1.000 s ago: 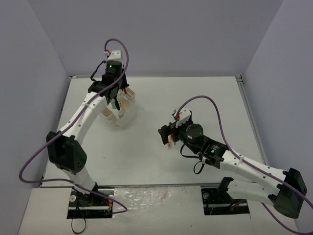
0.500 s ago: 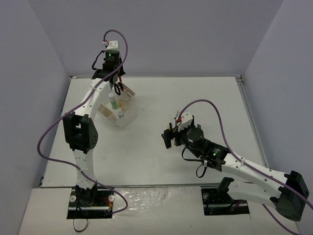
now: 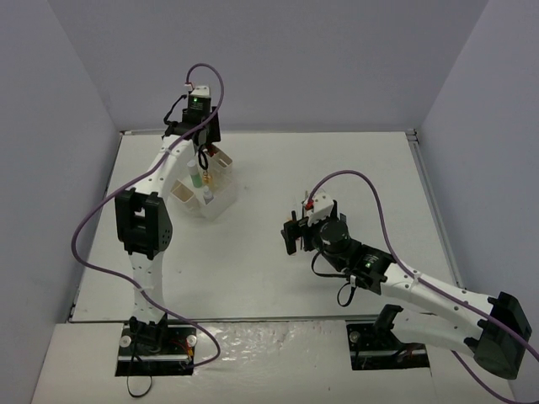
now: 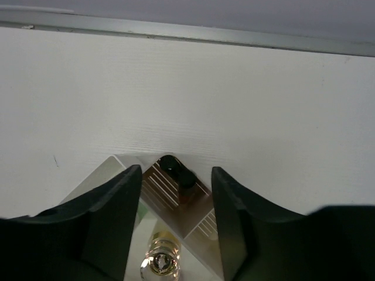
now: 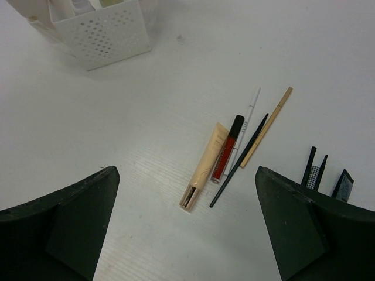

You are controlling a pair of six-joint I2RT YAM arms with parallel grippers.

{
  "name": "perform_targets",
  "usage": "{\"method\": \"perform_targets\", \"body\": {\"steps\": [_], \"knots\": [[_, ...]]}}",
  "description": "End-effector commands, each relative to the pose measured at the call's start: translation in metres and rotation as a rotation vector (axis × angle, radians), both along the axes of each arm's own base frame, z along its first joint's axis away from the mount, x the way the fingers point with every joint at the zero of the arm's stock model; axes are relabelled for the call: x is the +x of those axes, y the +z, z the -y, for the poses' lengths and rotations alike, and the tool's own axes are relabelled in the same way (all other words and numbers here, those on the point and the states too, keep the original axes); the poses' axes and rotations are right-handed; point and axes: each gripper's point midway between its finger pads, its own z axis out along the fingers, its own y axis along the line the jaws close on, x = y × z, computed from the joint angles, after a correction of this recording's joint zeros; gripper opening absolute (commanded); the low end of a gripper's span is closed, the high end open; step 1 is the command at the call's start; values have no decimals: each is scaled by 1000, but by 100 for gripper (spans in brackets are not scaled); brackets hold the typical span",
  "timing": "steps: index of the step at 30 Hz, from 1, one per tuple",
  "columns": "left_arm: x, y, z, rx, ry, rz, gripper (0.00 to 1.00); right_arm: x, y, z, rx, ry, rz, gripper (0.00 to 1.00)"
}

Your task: Organize the makeup

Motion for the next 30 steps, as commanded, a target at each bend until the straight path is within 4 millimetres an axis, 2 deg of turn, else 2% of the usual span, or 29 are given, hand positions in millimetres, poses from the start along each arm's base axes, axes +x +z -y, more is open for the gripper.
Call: {"method": "perform_targets", "body": {"steps": [1, 4, 7, 9, 11, 13, 16, 17, 19, 21, 25, 26, 27, 28, 30], "knots": [[-8, 75, -3, -38, 12, 141, 53, 12, 4, 2, 21, -94, -15, 97], [-17, 95, -5, -48, 11, 165, 65, 14, -7, 3, 10, -132, -59, 91], [-37, 128, -5, -74, -6, 203, 74, 19, -21, 7, 0, -187, -106, 81], [-50, 143, -5, -84, -11, 219, 78, 22, -28, 12, 9, -222, -135, 75], [-70, 158, -7, -105, -18, 235, 82, 27, -39, 16, 28, -247, -187, 66], [-101, 187, -11, -134, -28, 284, 85, 33, -49, 22, 34, -273, -224, 56], [-137, 196, -17, -149, -39, 285, 89, 41, -58, 25, 16, -294, -246, 44], [-149, 186, -20, -147, -39, 261, 89, 43, -60, 23, 10, -290, -253, 39], [-180, 187, -25, -162, -47, 276, 90, 49, -66, 17, -4, -282, -275, 34], [-204, 174, -29, -170, -60, 269, 91, 53, -74, 13, -20, -284, -296, 29], [-244, 134, -34, -156, -95, 237, 92, 62, -91, 7, -51, -294, -330, 23], [-254, 132, -38, -150, -94, 247, 93, 64, -95, 7, -60, -302, -335, 20], [-261, 120, -42, -132, -92, 229, 93, 65, -105, 7, -79, -310, -350, 19], [-268, 100, -46, -114, -85, 195, 93, 67, -109, 6, -84, -314, -355, 18], [-280, 82, -53, -92, -68, 173, 94, 70, -115, 5, -95, -325, -363, 17]]}}
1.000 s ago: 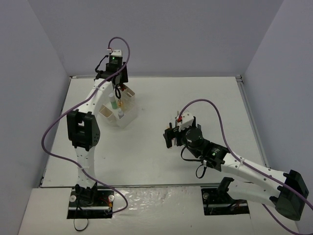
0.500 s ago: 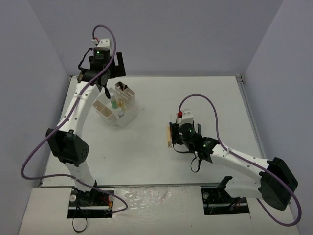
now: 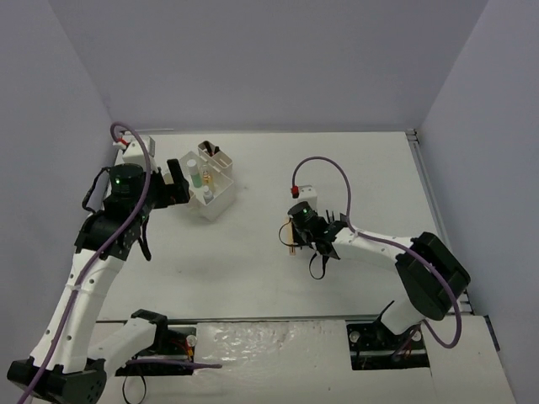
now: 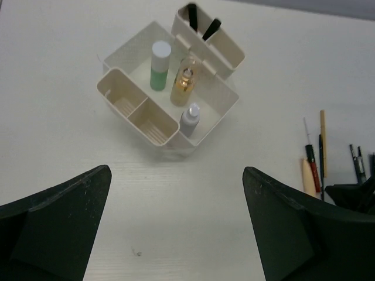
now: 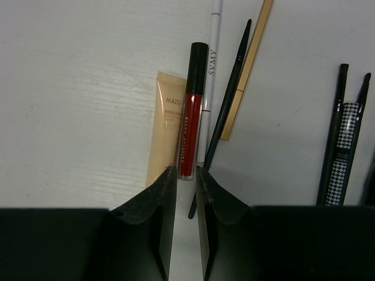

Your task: Organize the makeup

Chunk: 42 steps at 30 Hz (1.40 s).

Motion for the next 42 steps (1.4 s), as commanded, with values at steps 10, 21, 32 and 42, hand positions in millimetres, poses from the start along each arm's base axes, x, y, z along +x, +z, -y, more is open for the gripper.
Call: {"method": "perform_targets", "body": {"steps": [10, 21, 32, 42], "knots": [[-33, -48, -11, 37, 2, -22, 94, 23, -9, -13, 10, -49, 13, 16], [-32, -51, -10, 37, -6, -36, 94, 22, -26, -9, -18, -62, -12, 18], [-32, -51, -7, 29, -17, -37, 94, 23, -29, -7, -27, -77, -10, 8], [-30, -28, 27, -120, -132, -60, 94, 15, 71, -32, 36, 64, 232, 0]]}}
